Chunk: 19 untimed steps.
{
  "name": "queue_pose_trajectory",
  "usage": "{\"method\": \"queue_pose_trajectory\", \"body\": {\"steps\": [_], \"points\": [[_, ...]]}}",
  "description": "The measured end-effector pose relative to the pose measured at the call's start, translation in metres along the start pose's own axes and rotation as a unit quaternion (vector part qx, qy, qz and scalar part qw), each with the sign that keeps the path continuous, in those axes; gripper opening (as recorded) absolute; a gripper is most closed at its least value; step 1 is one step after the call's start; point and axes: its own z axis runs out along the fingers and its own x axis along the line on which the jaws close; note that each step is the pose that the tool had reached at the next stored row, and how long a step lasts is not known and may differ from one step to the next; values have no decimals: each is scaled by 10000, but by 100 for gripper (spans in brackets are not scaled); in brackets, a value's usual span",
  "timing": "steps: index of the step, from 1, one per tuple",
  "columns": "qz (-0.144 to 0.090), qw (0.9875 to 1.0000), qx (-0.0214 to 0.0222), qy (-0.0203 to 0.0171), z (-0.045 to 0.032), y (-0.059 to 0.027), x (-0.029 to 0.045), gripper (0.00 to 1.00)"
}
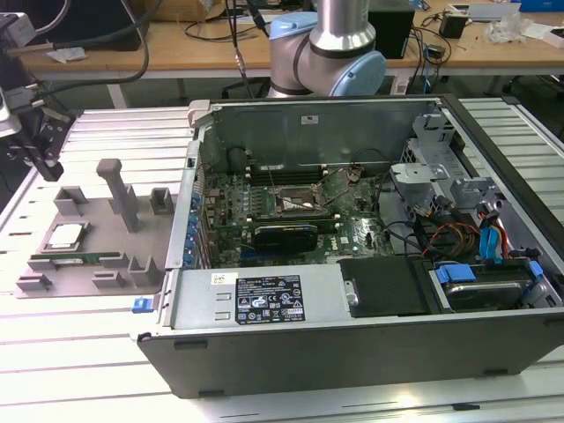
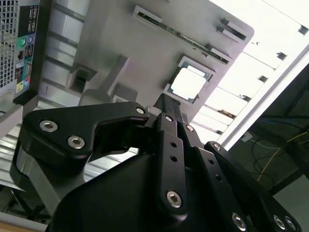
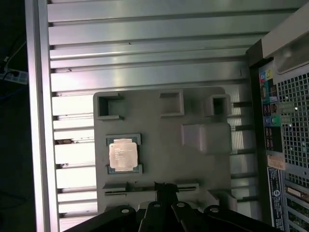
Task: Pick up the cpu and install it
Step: 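Reach for the cpu, then pick up the cpu and move it towards the insertion slot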
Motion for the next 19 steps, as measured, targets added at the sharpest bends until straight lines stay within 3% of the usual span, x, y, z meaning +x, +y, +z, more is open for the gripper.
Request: {"method": "queue_pose_trajectory", "body": {"steps": [8, 19], "points": [[0, 10000, 1, 13, 100, 29, 77, 11], [0, 10000, 1, 13, 107, 29, 77, 11]]}}
